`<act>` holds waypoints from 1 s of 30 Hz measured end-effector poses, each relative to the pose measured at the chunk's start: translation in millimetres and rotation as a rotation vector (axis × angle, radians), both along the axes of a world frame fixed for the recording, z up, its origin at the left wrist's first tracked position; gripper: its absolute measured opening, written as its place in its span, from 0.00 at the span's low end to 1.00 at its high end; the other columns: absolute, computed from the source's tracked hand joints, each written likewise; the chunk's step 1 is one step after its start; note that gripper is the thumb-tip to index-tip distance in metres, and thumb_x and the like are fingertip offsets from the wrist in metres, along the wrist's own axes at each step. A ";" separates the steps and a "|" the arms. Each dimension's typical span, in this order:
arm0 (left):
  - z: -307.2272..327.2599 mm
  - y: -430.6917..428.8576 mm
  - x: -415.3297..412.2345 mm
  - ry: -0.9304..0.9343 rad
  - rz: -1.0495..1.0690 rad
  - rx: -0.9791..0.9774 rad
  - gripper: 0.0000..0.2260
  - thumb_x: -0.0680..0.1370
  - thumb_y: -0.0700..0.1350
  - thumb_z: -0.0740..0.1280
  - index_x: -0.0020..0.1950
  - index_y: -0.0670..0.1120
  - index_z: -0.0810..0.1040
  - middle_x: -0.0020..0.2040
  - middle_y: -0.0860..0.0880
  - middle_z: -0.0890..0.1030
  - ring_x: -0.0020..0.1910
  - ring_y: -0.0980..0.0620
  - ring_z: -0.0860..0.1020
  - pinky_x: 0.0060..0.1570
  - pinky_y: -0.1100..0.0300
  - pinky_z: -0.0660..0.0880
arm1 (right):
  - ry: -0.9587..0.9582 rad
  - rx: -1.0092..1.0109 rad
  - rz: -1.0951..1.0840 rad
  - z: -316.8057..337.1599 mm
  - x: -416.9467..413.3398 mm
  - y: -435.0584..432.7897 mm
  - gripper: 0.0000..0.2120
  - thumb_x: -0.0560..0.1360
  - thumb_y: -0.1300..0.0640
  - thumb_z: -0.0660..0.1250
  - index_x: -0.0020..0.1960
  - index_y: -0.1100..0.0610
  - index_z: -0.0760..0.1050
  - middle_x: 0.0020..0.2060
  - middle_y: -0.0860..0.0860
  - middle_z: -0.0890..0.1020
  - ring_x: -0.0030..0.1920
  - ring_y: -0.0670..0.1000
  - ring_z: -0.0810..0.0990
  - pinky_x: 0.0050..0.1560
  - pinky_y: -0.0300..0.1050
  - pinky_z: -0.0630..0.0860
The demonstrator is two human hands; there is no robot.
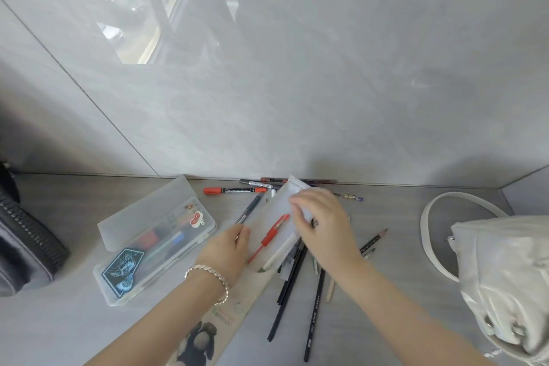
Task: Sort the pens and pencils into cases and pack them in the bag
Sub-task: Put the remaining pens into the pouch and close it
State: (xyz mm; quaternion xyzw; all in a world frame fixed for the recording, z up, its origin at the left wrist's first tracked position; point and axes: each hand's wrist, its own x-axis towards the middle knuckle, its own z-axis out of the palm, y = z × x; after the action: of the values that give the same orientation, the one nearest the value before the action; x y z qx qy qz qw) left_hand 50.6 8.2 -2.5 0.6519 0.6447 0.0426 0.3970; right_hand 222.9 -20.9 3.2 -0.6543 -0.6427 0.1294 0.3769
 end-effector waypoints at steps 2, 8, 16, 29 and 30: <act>-1.2 3.0 -4.6 0.005 0.028 0.006 0.15 0.81 0.47 0.53 0.36 0.45 0.66 0.30 0.49 0.67 0.34 0.49 0.68 0.33 0.59 0.63 | 0.035 -0.082 -0.120 -5.5 18.8 16.9 0.07 0.74 0.62 0.64 0.48 0.60 0.80 0.43 0.53 0.83 0.46 0.50 0.77 0.48 0.41 0.74; -2.8 14.2 -19.1 0.084 0.098 0.019 0.15 0.82 0.49 0.52 0.38 0.45 0.69 0.30 0.49 0.70 0.35 0.48 0.71 0.32 0.59 0.64 | -0.307 -0.494 -0.166 -53.5 67.7 57.9 0.13 0.74 0.68 0.59 0.57 0.61 0.74 0.53 0.56 0.78 0.53 0.56 0.75 0.48 0.46 0.72; -4.9 22.5 -30.9 0.001 0.171 0.042 0.17 0.81 0.48 0.53 0.32 0.45 0.62 0.29 0.48 0.67 0.31 0.49 0.66 0.32 0.58 0.62 | -0.505 -0.670 0.015 -66.3 75.2 67.0 0.17 0.75 0.65 0.59 0.63 0.61 0.68 0.60 0.57 0.72 0.58 0.57 0.72 0.52 0.48 0.71; -1.3 38.1 -54.1 0.047 0.215 0.096 0.15 0.81 0.49 0.52 0.42 0.45 0.73 0.33 0.49 0.74 0.37 0.47 0.73 0.37 0.56 0.65 | -0.640 -0.713 0.048 -67.6 14.4 97.9 0.15 0.76 0.63 0.60 0.62 0.58 0.68 0.53 0.56 0.79 0.51 0.59 0.79 0.39 0.45 0.69; -1.8 37.9 -55.0 0.047 0.218 0.101 0.15 0.81 0.49 0.52 0.44 0.44 0.74 0.34 0.49 0.75 0.38 0.47 0.73 0.39 0.57 0.65 | -0.673 -0.719 0.048 -68.3 14.9 98.9 0.15 0.75 0.65 0.60 0.62 0.59 0.68 0.53 0.57 0.78 0.51 0.59 0.79 0.39 0.45 0.69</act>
State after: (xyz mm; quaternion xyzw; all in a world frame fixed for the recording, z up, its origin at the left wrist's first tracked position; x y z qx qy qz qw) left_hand -4.4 46.1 -4.3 0.5981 0.7178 0.1027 0.3413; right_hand 237.8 78.0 -65.1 -0.7333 -0.6585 0.1333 -0.1046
